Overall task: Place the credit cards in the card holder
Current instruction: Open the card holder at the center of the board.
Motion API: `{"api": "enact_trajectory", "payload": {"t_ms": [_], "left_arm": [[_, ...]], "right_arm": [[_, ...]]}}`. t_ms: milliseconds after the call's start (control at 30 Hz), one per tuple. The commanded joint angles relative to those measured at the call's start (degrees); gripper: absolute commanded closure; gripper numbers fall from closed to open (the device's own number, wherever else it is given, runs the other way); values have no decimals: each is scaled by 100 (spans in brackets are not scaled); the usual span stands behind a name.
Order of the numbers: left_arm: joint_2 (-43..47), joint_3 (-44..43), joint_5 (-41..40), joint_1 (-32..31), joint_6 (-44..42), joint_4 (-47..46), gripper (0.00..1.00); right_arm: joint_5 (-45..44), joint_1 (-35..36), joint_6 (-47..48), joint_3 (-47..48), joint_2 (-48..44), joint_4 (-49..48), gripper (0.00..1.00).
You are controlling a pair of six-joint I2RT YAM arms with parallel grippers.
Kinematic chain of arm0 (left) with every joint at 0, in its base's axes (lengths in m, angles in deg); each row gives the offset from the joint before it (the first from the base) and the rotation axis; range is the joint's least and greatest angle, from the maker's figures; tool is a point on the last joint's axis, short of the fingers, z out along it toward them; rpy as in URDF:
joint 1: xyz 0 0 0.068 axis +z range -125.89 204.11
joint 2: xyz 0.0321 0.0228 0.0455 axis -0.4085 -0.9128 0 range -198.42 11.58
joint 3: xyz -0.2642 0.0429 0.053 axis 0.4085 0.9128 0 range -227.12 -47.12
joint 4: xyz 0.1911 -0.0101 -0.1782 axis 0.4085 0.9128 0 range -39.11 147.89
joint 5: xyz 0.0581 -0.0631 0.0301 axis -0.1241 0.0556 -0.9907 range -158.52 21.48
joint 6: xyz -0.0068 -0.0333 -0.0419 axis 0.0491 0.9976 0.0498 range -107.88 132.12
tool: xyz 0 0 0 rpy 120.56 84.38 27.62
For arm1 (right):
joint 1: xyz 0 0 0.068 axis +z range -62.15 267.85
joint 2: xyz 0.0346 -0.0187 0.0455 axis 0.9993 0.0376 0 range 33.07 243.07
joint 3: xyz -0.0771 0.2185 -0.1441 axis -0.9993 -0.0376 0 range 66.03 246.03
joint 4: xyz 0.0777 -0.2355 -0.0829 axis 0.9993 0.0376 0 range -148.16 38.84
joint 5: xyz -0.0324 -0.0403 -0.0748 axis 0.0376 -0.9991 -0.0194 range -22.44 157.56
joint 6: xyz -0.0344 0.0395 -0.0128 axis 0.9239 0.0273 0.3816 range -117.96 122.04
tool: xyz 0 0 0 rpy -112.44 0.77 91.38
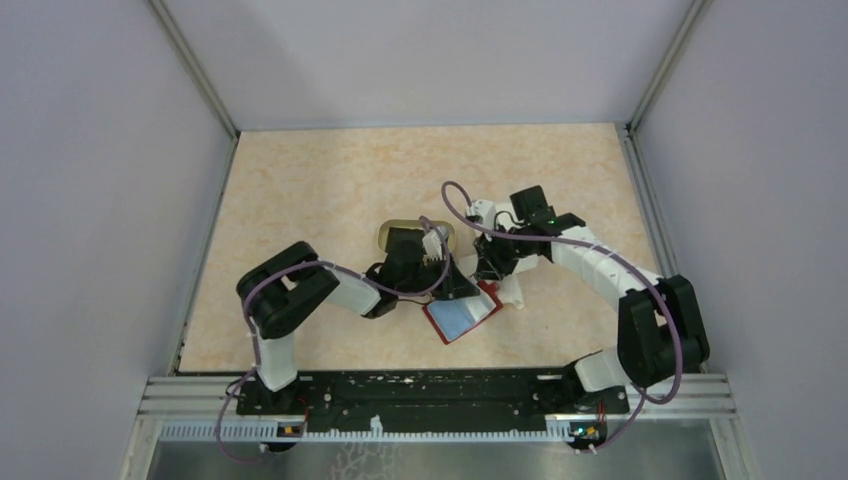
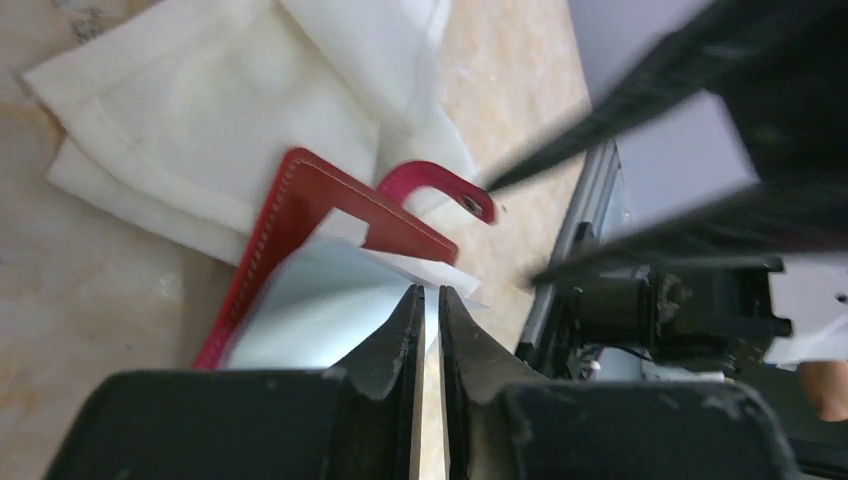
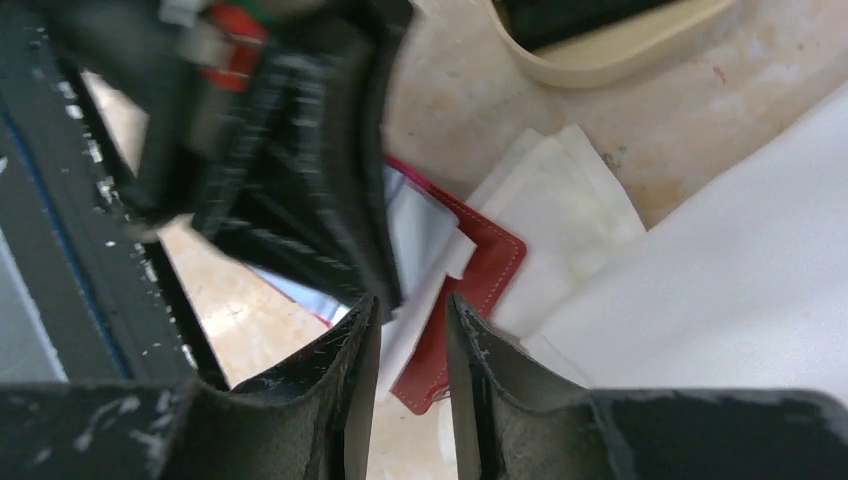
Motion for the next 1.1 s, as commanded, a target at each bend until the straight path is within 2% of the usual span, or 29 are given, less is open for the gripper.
{"api": "enact_trajectory", "payload": {"t_ms": [0,100,167,300,433,600,733,800,833,900,933,1000,1067], "left_arm": [[-620,-402,-240,-39,52,-83,85],[-833,-653,-375,-37,-29,143,85],[-912,-786,-494,-37,-105,282,85],[-881,-742,-463,-37,-146,40,84],[-389,-396,-578,-37,-320,-146,81],[768,236,-1131,-37,-946,136,77],[1896,650,-1697,-37,-1710,770,71],[2430,781,-2178,-30,-2041,1309,67],[2687,877,-2442,-22,-2266,1502,61],[3260,1112,-2830,-4,-2735,1595,46],[3478,1252,-3086,9,-2913,1569,34],[3886,1490,-3547,80,-3046,1469,6],[4156,1593,-3274,374,-3120,1394,1]], "right_arm": [[1593,-172,678,275,-573,355,70],[2514,-176,1813,282,-751,1015,72],[2820,-176,2586,124,-801,1347,73],[2785,-172,4092,-231,-850,1726,76],[2760,-176,5176,-474,-1002,2006,76],[2770,-176,5924,-332,-990,2478,75],[2798,-176,5869,-155,-1174,2498,73],[2751,-176,5460,-118,-1367,2146,69],[2710,-176,5102,-94,-1463,1870,67],[2631,-176,4432,51,-1636,1403,51],[2612,-176,4161,200,-1637,1298,44],[2648,-176,3633,615,-1459,1277,39],[2828,-176,2910,955,-1164,1073,39]]}}
